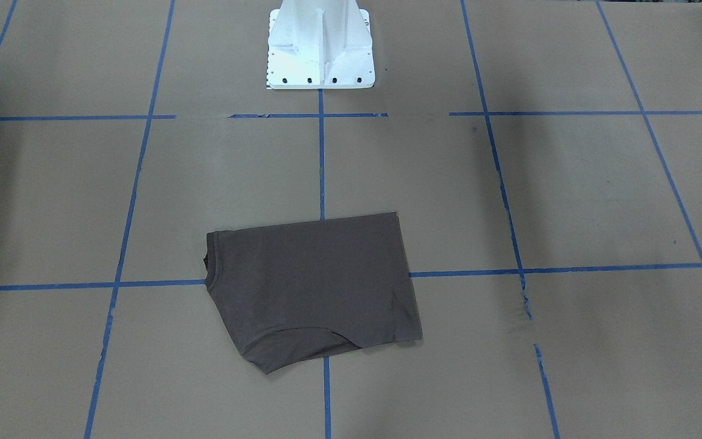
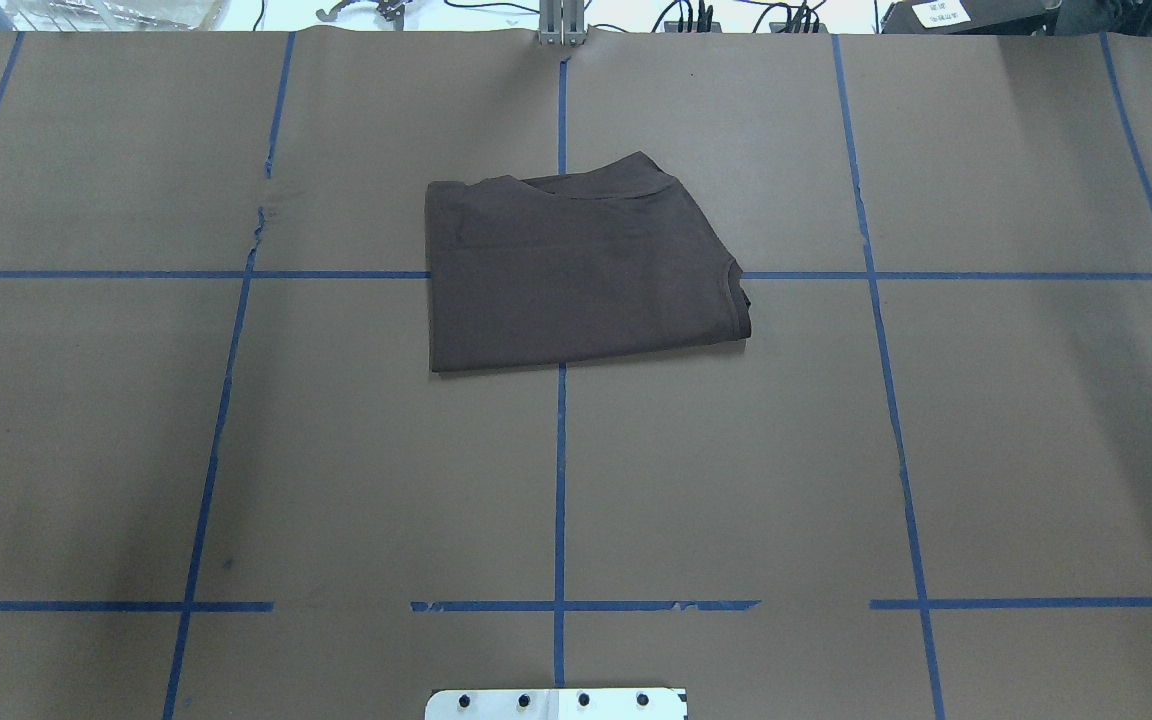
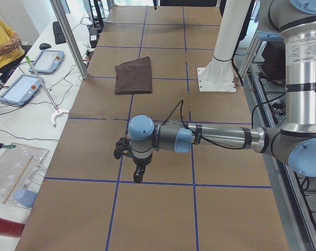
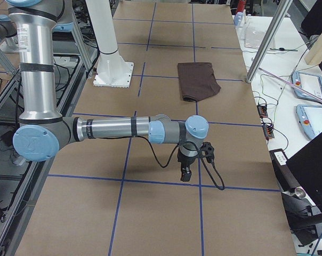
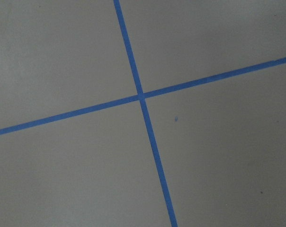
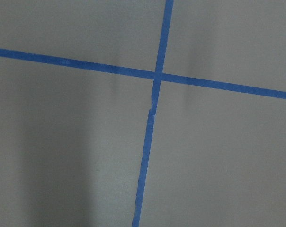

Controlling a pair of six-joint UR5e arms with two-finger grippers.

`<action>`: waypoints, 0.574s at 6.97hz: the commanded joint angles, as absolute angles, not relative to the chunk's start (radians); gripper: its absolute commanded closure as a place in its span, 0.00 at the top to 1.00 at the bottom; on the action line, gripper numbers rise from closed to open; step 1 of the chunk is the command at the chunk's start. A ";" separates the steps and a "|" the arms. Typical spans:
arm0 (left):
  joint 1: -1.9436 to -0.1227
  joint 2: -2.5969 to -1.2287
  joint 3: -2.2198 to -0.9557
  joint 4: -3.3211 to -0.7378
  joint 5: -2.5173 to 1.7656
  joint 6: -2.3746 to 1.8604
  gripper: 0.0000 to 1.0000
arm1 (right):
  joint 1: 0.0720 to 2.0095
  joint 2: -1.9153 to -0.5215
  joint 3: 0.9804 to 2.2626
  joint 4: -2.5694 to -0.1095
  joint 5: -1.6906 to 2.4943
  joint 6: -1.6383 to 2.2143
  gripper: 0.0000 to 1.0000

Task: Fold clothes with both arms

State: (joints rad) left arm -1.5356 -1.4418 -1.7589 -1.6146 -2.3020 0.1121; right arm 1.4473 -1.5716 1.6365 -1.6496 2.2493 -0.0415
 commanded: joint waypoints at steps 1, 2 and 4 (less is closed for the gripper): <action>-1.534 -1.445 -1.778 -1.554 -2.299 0.110 1.00 | 1.439 -1.577 1.629 -1.651 2.339 -0.040 1.00; -1.534 -1.442 -1.843 -1.458 -2.301 0.109 1.00 | 1.428 -1.575 1.628 -1.651 2.342 -0.040 1.00; -1.531 -1.443 -1.844 -1.427 -2.301 0.110 1.00 | 1.427 -1.575 1.623 -1.649 2.344 -0.040 1.00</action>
State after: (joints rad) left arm -1.5329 -1.4430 -1.8415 -1.4458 -2.3008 0.1101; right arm 1.4292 -1.5756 1.6255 -1.6502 2.3398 -0.0399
